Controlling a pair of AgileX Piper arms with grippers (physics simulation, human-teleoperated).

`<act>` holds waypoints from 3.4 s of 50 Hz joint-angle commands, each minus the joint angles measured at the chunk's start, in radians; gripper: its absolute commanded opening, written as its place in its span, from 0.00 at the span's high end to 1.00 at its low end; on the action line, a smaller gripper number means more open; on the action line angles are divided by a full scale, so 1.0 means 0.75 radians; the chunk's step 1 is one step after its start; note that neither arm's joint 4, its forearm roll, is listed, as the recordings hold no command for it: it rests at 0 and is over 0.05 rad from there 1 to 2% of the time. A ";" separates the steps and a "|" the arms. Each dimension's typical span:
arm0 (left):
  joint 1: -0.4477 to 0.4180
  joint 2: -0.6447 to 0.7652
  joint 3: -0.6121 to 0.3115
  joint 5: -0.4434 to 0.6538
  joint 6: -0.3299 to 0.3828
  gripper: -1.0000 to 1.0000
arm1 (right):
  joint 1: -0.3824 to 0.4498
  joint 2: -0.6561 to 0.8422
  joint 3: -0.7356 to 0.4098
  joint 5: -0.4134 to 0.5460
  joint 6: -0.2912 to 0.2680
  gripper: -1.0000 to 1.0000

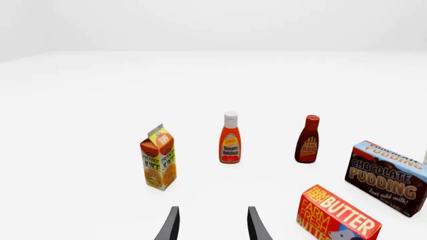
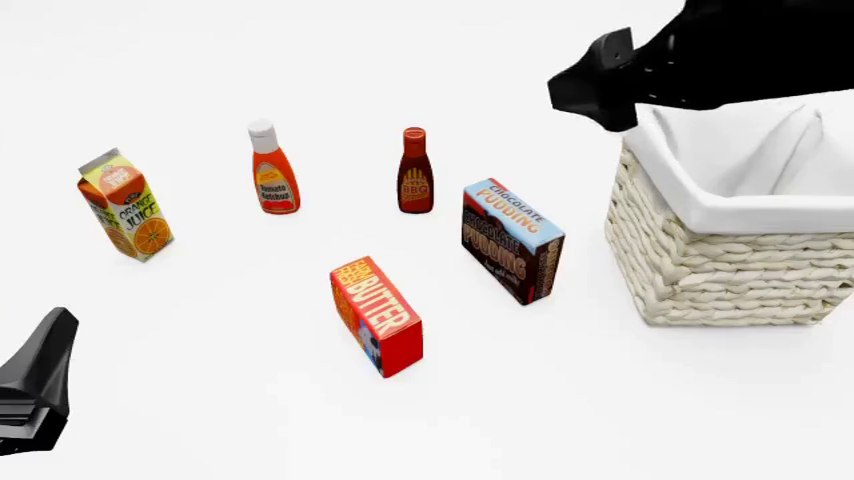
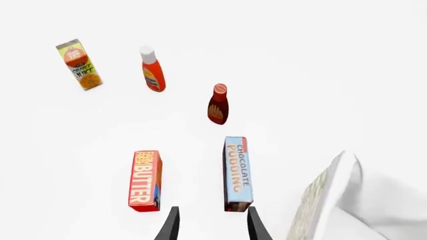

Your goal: Pick the butter and place it in the basket.

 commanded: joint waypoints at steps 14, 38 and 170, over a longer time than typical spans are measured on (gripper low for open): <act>0.000 0.000 0.000 0.000 0.000 0.00 | 0.042 0.180 -0.125 0.025 0.060 0.00; 0.000 0.000 0.000 0.000 0.000 0.00 | 0.139 0.422 -0.227 0.038 0.158 0.00; 0.000 0.000 0.000 0.000 0.000 0.00 | 0.375 1.127 -0.809 0.253 0.442 0.00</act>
